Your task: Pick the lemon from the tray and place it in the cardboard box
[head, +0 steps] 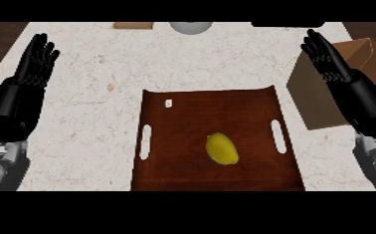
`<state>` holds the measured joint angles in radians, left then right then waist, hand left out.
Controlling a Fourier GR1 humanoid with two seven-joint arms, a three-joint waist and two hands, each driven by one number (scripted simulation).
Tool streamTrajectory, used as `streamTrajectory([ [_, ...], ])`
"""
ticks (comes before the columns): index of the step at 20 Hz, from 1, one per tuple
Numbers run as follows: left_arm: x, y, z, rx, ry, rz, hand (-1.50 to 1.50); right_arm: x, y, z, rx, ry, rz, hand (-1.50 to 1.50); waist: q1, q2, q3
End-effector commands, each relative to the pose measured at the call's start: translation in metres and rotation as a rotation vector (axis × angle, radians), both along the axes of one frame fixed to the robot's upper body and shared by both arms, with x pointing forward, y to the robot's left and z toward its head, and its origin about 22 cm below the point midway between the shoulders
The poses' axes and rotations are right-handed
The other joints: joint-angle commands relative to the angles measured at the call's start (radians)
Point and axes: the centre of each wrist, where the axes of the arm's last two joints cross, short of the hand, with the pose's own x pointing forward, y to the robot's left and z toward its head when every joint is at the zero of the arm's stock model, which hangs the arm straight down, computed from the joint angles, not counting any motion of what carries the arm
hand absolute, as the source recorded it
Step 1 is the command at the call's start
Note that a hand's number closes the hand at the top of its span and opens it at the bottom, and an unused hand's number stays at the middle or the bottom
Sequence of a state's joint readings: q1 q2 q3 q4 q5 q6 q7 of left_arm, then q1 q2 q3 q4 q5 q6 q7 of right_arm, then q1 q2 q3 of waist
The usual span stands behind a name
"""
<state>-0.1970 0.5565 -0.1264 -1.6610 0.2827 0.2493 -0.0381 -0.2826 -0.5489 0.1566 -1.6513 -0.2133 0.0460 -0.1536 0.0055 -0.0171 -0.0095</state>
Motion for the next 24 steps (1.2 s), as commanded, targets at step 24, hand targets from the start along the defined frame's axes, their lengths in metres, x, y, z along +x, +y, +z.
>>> streamTrajectory([
  [24, 0.000, -0.074, -0.063, 0.047, 0.296, -0.277, 0.00, -0.154, 0.087, 0.013, -0.962, -0.089, -0.144, -1.50, -0.027, 0.012, 0.005],
])
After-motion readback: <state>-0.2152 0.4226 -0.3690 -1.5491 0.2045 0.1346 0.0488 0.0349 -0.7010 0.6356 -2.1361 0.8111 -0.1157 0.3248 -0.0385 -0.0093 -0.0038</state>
